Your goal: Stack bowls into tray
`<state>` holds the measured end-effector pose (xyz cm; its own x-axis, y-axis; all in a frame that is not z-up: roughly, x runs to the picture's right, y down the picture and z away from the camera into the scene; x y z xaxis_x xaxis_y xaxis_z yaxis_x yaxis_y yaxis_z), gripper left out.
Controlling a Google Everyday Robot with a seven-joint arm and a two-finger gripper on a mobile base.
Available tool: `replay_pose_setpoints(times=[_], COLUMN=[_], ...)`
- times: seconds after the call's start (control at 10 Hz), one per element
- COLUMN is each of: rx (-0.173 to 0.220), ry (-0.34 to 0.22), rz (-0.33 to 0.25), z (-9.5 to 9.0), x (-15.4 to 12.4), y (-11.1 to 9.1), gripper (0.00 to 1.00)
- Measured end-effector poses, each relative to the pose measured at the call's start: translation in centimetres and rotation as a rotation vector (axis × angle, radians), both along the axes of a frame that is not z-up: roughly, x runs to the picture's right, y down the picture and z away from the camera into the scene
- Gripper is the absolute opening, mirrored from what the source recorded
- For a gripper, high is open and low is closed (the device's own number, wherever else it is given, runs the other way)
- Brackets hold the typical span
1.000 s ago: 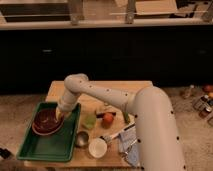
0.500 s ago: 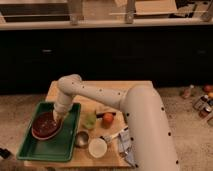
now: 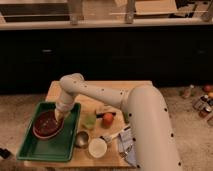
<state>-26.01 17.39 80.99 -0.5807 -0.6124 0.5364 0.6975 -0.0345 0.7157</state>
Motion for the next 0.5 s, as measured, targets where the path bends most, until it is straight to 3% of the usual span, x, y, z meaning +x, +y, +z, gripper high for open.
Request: replay_pose_setpoints(times=[0.2, 0.5], rx=[-0.011, -0.020], ry=[-0.004, -0.002], rz=[-0.005, -0.011], z=[0.06, 0.14], x=[-0.20, -0.48], y=[0.11, 0.24], gripper=[0.80, 0.80])
